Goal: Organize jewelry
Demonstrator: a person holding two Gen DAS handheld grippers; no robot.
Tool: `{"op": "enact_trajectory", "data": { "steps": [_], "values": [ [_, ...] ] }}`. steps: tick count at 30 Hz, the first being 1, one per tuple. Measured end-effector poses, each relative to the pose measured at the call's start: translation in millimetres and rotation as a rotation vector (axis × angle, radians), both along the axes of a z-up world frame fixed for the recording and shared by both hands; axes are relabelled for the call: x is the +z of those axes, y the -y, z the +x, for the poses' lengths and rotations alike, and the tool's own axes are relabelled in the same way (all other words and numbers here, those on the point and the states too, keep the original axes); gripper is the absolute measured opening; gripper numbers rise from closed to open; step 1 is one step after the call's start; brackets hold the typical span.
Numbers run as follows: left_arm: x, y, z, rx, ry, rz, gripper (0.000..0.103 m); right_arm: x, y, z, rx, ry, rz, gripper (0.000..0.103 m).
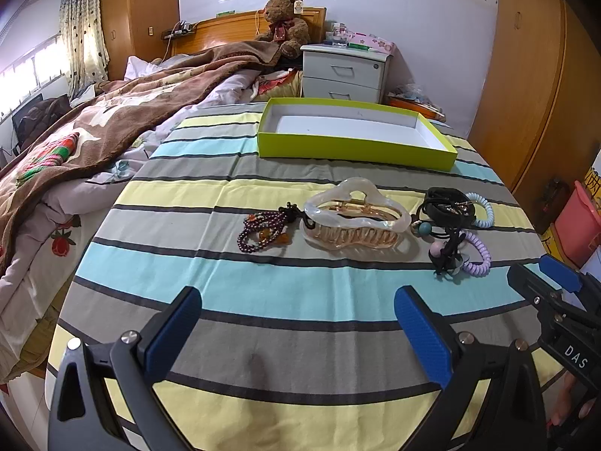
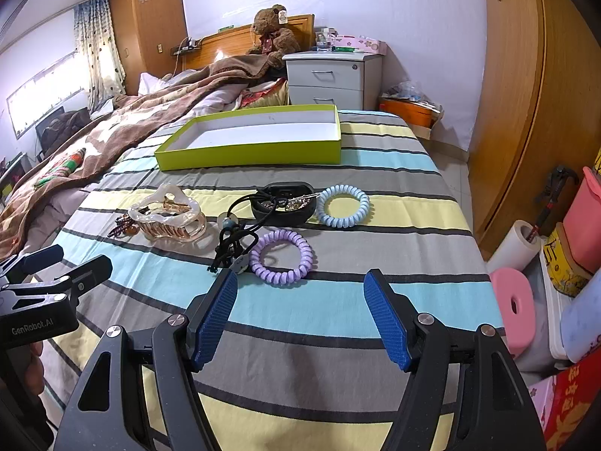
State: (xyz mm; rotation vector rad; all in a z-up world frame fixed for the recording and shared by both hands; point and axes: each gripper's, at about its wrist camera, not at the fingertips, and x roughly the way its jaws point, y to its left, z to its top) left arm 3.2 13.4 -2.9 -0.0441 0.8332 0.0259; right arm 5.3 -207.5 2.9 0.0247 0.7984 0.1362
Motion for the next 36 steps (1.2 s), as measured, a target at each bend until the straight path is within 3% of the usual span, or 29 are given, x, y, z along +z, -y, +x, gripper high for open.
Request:
{"op": "enact_trajectory", "data": {
  "steps": [36],
  "values": [
    [-4.2, -6.0, -0.9, 0.002, -0.01, -0.018, 0.103, 2.8, -2.1, -4.0, 0.001, -0.002, -0.004, 0.07]
  ]
}}
